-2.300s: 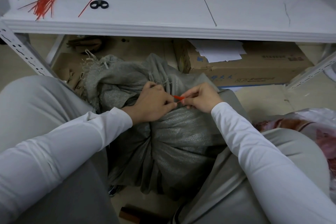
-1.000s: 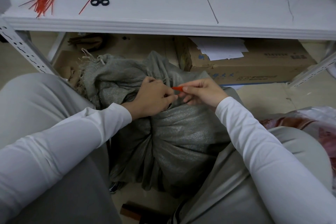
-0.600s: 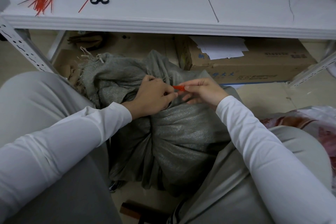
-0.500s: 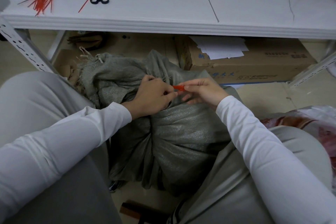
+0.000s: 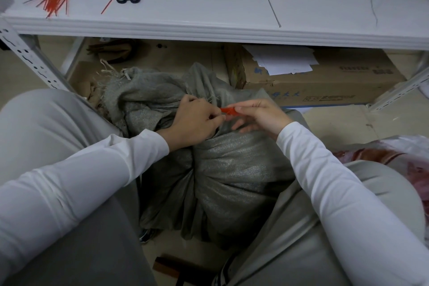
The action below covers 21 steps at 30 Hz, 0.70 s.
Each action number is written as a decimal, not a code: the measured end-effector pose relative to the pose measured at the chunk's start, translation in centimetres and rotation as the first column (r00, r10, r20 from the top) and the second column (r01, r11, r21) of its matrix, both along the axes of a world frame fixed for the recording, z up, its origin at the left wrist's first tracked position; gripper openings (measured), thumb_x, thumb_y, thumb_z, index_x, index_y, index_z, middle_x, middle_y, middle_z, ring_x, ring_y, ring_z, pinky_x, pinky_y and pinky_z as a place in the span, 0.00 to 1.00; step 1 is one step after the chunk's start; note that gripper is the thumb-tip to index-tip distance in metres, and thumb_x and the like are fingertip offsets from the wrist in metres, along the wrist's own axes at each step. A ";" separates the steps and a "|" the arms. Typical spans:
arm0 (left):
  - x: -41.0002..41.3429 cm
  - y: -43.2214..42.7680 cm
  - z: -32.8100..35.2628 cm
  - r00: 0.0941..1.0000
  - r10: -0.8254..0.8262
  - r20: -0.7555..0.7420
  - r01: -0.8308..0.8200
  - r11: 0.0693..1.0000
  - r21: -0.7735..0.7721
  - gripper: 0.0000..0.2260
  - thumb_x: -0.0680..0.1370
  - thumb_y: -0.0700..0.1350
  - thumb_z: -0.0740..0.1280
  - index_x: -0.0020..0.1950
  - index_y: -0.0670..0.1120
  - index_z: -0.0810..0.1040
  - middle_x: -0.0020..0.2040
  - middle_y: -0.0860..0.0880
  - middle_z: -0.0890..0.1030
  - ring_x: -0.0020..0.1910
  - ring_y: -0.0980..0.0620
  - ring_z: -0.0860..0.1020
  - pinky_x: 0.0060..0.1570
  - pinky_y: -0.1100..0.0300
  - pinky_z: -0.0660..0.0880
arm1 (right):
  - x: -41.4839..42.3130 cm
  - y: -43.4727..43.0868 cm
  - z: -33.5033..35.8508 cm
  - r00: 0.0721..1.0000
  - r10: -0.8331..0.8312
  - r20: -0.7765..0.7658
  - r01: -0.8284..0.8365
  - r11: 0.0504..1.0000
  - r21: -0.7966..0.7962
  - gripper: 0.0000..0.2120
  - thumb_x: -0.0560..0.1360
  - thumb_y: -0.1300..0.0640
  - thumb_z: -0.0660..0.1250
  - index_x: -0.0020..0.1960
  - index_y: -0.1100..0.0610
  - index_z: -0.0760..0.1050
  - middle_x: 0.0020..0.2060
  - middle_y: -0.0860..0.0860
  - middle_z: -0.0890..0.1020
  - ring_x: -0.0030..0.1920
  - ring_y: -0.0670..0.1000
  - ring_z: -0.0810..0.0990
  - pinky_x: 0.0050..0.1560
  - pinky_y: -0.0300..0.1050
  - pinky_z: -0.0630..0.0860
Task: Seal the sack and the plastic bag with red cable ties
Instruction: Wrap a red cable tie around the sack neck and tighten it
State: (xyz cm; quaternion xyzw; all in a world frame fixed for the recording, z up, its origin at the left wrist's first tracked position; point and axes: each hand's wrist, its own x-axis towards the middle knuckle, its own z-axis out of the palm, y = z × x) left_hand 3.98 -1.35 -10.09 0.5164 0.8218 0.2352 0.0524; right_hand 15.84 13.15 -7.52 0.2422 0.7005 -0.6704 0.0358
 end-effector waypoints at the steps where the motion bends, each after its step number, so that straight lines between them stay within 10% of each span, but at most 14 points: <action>1: 0.0 0.0 0.0 1.000 0.000 0.002 0.000 1.000 0.002 0.20 0.78 0.50 0.61 0.26 0.50 0.70 0.25 0.53 0.75 0.33 0.59 0.74 0.61 0.53 0.61 | 0.0 0.0 0.0 1.000 0.002 0.001 -0.002 1.000 -0.001 0.11 0.80 0.61 0.60 0.54 0.55 0.80 0.45 0.52 0.86 0.38 0.49 0.82 0.41 0.43 0.79; 21: -0.1 0.1 0.1 0.999 0.000 0.048 0.000 1.000 0.013 0.19 0.77 0.49 0.61 0.26 0.48 0.73 0.23 0.56 0.73 0.33 0.61 0.75 0.60 0.55 0.60 | -0.3 0.1 -0.4 0.999 -0.020 -0.038 0.020 1.000 0.015 0.13 0.81 0.60 0.59 0.59 0.61 0.79 0.41 0.54 0.83 0.36 0.50 0.79 0.38 0.40 0.79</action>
